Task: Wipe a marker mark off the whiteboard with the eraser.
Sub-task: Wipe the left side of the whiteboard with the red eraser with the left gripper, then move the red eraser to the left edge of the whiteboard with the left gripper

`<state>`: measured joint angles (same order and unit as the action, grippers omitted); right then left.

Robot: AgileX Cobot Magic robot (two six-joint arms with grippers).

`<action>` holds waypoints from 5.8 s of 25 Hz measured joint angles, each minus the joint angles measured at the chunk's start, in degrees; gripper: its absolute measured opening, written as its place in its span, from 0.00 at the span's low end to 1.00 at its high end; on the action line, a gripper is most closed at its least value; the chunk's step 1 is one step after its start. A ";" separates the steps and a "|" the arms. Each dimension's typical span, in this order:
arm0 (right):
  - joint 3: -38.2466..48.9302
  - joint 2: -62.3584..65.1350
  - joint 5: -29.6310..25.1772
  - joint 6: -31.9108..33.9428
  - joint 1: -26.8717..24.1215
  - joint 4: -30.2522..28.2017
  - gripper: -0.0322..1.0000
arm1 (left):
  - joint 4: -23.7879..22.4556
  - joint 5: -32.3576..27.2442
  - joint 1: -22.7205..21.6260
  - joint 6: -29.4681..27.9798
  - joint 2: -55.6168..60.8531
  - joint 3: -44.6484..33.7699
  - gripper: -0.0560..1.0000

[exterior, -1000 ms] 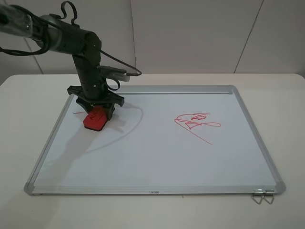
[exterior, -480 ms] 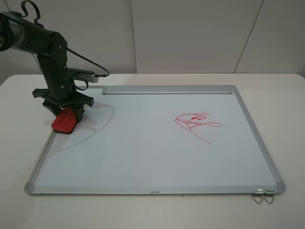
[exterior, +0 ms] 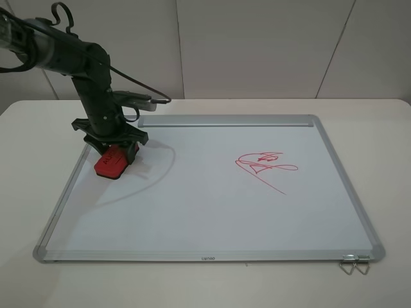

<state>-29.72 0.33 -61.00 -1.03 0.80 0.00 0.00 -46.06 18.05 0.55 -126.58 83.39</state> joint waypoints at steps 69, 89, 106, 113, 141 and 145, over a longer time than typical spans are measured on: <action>0.00 0.00 0.00 0.00 0.00 0.00 0.83 | 0.63 -1.67 -0.32 0.09 -4.89 6.92 0.60; 0.00 0.00 0.00 0.00 0.00 0.00 0.83 | -2.17 -11.90 -4.38 -3.74 5.09 0.63 0.60; 0.00 0.00 0.00 0.00 0.00 0.00 0.83 | -2.00 -2.04 6.21 -18.02 22.72 -19.70 0.60; 0.00 0.00 0.00 0.00 0.00 0.00 0.83 | -2.22 5.66 6.21 -21.85 28.83 -32.25 0.60; 0.00 0.00 0.00 0.00 0.00 0.00 0.83 | -3.47 17.30 4.42 -24.86 24.86 -38.49 0.60; 0.00 0.00 0.00 0.00 0.00 0.00 0.83 | -3.47 17.48 4.42 -24.86 24.86 -38.49 0.60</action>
<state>-29.72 0.33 -61.00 -1.03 0.80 0.00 -3.47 -28.57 22.47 -24.30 -101.71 44.90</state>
